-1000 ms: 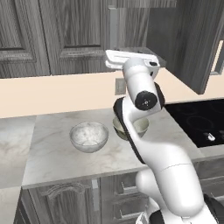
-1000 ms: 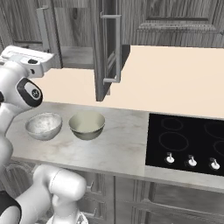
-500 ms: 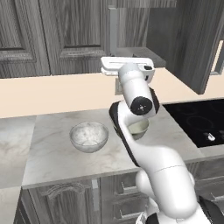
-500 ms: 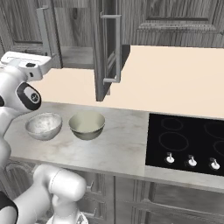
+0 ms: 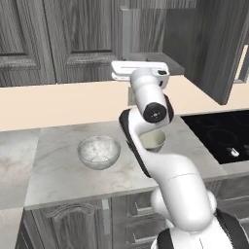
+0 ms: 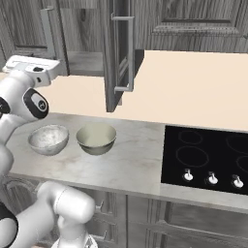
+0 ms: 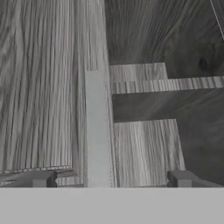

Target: Open the cabinet. Pick the bowls from the counter and place them in the cabinet. Then close the cabinet.

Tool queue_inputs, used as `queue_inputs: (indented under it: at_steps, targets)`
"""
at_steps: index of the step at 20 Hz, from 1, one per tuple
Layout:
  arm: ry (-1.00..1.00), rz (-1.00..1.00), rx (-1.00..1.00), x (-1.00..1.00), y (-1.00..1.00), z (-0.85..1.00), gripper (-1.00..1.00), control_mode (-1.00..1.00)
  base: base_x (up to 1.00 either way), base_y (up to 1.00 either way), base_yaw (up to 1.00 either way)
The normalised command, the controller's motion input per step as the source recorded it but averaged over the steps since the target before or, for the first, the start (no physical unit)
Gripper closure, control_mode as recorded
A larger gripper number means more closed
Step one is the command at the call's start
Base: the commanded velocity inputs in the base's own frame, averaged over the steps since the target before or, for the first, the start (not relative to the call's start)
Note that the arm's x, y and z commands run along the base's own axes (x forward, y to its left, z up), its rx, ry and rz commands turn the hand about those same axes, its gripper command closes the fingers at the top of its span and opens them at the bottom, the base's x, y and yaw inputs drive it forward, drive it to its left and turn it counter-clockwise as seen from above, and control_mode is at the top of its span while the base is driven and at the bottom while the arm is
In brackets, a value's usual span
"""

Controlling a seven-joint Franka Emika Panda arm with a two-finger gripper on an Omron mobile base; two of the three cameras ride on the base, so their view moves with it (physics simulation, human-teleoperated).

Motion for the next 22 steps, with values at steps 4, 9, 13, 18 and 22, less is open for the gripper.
queue_inputs:
  at_steps: [4,9,13,18,22]
  targets:
    - [0.00,0.00,-0.05,0.40,0.11,-0.14,-1.00,-1.00,0.00,0.00,0.00]
    - [0.00,0.00,-0.04,0.39,0.07,-0.11,-1.00,-1.00,0.00,0.00,0.00]
    - [0.00,0.00,-0.01,0.43,0.04,-0.07,-1.00,-1.00,0.00,0.00,0.00]
    - [0.00,0.00,0.00,0.35,0.00,-0.07,-1.00,-1.00,0.00,0.00,0.00]
    - [0.00,0.00,0.00,0.32,0.15,-0.09,-1.00,-1.00,0.00,0.00,0.00]
